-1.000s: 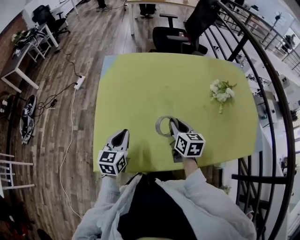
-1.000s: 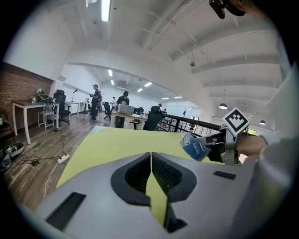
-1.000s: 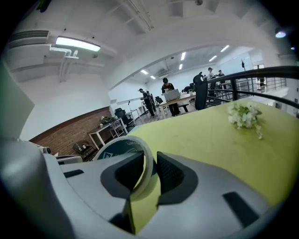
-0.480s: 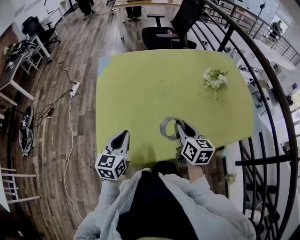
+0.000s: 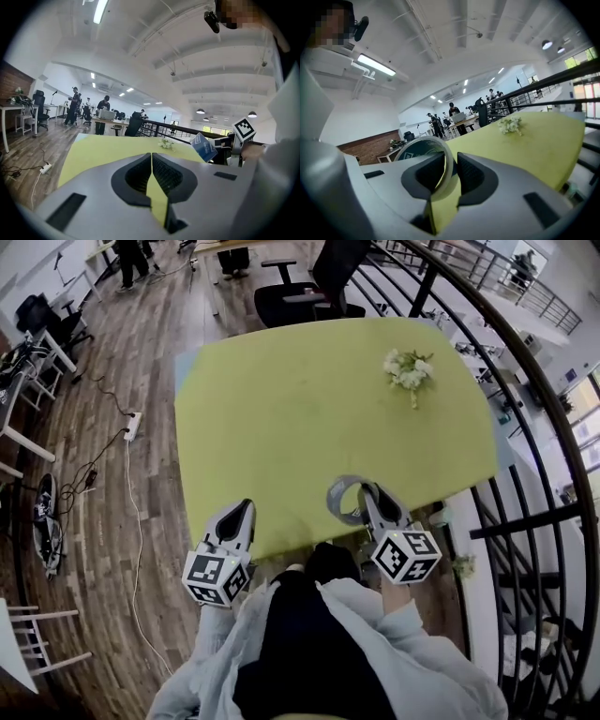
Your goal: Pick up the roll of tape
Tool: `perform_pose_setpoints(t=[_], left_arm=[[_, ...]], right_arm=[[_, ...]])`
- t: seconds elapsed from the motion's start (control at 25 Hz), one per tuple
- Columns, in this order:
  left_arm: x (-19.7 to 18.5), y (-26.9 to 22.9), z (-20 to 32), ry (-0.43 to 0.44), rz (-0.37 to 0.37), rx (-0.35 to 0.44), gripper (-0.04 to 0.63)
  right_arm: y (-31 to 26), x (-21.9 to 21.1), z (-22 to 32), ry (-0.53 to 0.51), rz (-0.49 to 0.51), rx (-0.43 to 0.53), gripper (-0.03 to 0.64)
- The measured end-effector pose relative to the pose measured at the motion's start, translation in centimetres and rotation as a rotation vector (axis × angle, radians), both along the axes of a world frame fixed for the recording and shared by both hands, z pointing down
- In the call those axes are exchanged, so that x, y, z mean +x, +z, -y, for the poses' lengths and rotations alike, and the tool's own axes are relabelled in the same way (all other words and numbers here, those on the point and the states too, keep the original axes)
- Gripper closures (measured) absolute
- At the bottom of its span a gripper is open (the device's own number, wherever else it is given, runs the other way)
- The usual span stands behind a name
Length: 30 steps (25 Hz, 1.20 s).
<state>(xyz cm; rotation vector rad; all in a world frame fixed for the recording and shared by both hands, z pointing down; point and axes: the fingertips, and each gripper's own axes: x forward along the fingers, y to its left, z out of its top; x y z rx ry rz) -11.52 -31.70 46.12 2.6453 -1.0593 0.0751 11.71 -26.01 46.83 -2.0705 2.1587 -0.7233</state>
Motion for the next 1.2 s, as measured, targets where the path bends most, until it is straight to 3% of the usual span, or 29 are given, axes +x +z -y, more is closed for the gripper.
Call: perform_pose_setpoints(t=[0.36, 1.2], left_arm=[[2.0, 0.7, -1.7, 0.066, 0.03, 0.002, 0.574], [3.8, 1.5, -0.7, 0.062, 0.023, -0.023, 0.574]], right_arm=[[1.6, 1.5, -3.0, 0.054, -0.002, -0.028, 0.526], [2.5, 2.1, -1.9, 0.036, 0.037, -0.048, 0.529]])
